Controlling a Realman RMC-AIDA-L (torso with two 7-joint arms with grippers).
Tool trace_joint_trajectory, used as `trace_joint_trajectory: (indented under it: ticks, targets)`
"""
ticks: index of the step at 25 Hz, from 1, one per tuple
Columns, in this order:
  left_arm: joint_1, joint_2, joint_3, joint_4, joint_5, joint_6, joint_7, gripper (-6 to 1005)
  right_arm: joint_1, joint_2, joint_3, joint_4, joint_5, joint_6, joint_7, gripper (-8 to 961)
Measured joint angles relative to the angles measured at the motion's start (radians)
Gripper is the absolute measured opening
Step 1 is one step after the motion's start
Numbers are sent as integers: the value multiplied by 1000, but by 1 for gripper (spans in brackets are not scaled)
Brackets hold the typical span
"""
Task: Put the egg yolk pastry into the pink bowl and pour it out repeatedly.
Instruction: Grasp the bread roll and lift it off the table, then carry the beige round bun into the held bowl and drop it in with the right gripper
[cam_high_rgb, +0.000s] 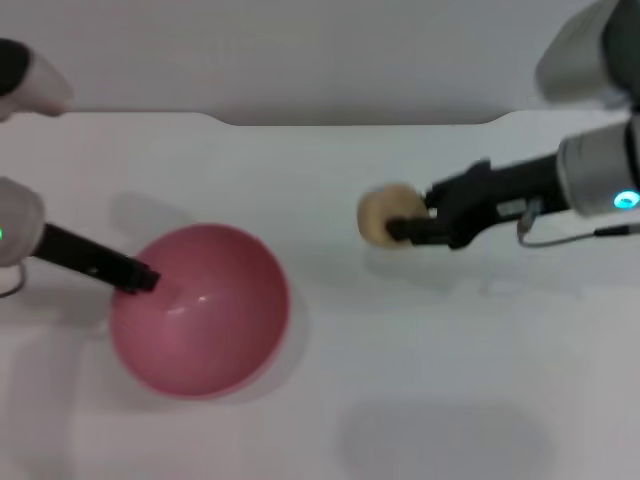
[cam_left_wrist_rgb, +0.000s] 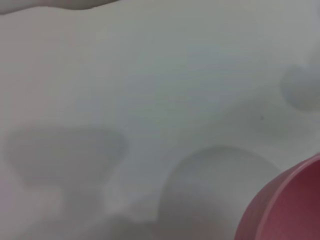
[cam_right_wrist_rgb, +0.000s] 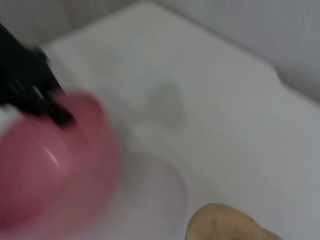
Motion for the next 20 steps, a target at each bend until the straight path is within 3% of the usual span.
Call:
trace_joint_trajectory:
  ticks: [4, 9, 15, 18, 20]
  targets:
    - [-85, 0, 84, -95, 0, -51, -35, -2, 4, -1, 13, -102, 109, -75, -53, 346]
    - [-189, -7, 186, -192, -1, -106, -66, -1, 43, -1, -89, -135, 162, -129, -116, 295]
    - [-230, -13, 234, -203, -13, -139, -85, -1, 69, -2, -192, -91, 122, -121, -99, 249]
    - [-231, -11, 234, -204, -30, -157, -86, -1, 74, -3, -213, -90, 86, -117, -67, 257]
    - [-231, -10, 230, -204, -35, -160, -86, -1, 74, -2, -210, -97, 69, -114, -49, 383]
